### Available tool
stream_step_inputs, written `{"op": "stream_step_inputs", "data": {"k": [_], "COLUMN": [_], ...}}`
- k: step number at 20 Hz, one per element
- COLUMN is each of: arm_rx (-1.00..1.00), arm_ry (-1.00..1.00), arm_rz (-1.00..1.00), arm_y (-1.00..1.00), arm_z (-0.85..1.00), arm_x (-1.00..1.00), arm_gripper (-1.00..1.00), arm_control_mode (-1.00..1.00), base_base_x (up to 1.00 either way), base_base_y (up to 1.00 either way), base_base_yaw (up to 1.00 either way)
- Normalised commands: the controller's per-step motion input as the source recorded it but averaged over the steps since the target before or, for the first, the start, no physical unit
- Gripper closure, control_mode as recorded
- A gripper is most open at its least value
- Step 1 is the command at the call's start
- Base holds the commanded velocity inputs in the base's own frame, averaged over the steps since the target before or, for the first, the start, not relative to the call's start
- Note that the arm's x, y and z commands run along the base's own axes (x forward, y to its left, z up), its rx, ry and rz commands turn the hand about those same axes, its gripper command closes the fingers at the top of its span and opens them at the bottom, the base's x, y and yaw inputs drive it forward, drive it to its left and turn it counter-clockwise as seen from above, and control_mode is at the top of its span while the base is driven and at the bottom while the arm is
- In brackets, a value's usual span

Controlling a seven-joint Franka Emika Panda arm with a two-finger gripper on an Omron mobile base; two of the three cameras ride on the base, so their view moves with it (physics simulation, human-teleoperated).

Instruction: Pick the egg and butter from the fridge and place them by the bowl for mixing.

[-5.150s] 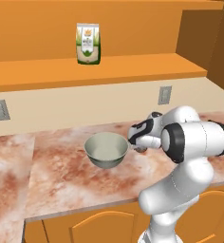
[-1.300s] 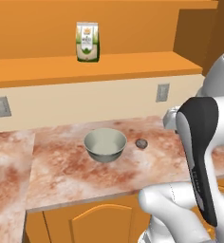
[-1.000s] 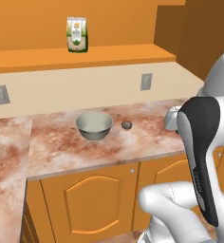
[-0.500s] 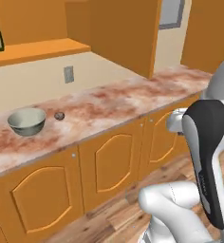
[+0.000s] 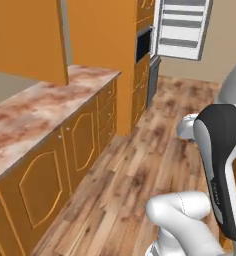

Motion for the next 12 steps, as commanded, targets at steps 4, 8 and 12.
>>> {"op": "stream_step_inputs", "data": {"k": [4,8,12], "arm_rx": [0.00,0.00,0.00], "arm_ry": [0.00,0.00,0.00], "arm_rz": [0.00,0.00,0.00], "arm_y": [0.00,0.00,0.00], "arm_z": [0.00,0.00,0.00], "arm_x": [0.00,0.00,0.00], "arm_gripper": [-1.00,-1.00,-1.00], "arm_control_mode": [1.00,1.00,1.00], "base_base_x": [-0.23,0.09,0.50], "base_base_y": [0.16,0.41,0.54], "base_base_yaw": [-0.80,-0.62,-0.47]}}
